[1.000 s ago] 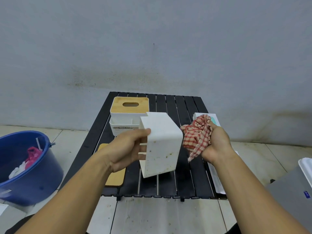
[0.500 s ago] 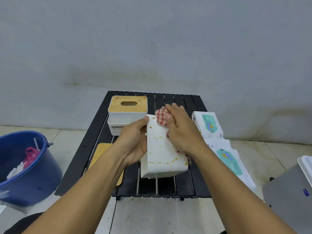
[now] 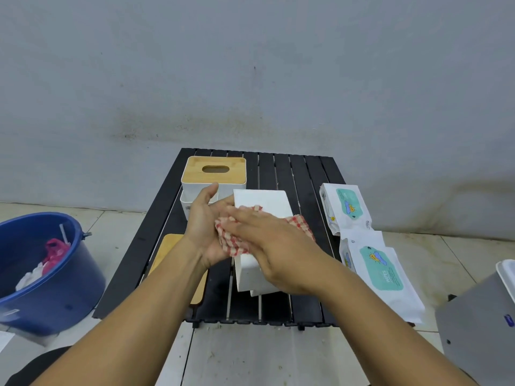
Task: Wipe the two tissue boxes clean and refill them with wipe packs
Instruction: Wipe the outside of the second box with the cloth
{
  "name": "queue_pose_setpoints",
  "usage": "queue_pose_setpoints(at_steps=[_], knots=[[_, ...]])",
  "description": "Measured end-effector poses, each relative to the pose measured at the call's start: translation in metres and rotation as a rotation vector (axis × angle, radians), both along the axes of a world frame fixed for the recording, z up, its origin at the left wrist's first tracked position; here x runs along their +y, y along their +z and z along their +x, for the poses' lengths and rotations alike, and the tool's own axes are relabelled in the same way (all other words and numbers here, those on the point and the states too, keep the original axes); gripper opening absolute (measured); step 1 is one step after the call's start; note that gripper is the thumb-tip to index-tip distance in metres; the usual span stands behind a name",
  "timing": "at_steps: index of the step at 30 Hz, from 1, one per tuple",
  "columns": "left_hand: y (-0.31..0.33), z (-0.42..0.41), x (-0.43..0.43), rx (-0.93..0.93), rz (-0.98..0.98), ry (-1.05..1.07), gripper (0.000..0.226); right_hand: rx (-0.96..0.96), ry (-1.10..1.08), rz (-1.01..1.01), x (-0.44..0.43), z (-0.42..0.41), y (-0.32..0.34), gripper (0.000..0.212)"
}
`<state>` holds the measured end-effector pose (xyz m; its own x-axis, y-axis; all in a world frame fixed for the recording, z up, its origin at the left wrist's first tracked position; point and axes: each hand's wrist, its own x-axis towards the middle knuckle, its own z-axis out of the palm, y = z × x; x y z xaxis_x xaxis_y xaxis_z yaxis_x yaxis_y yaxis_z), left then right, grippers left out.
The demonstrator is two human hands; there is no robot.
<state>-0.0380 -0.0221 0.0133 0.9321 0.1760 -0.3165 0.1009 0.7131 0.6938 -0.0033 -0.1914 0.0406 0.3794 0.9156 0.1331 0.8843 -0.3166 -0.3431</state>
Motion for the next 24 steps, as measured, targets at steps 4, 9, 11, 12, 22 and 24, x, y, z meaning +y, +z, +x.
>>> queue_pose_setpoints(at_steps=[4, 9, 11, 12, 22, 24], knots=[[0.005, 0.001, -0.001, 0.006, 0.001, -0.002, 0.077, 0.193, 0.11, 0.076, -0.018, -0.008, 0.002, 0.05], [0.008, -0.003, -0.003, 0.016, -0.051, 0.007, 0.073, 0.694, 0.096, 0.188, -0.045, -0.004, 0.015, 0.039], [0.007, -0.004, 0.001, 0.025, -0.052, 0.027, 0.07, 0.909, 0.011, 0.385, -0.055, 0.005, 0.019, 0.036], [0.007, -0.006, 0.001, 0.033, -0.019, 0.034, 0.067, 1.054, -0.064, 0.541, -0.057, 0.01, 0.02, 0.034], [0.011, -0.023, -0.035, 0.152, 0.181, 0.007, 0.037, 0.228, -0.44, 0.74, -0.001, -0.016, -0.009, 0.05], [0.014, -0.024, -0.038, 0.097, 0.1, 0.048, 0.036, -0.195, -0.405, 0.448, 0.011, -0.025, -0.033, 0.05]])
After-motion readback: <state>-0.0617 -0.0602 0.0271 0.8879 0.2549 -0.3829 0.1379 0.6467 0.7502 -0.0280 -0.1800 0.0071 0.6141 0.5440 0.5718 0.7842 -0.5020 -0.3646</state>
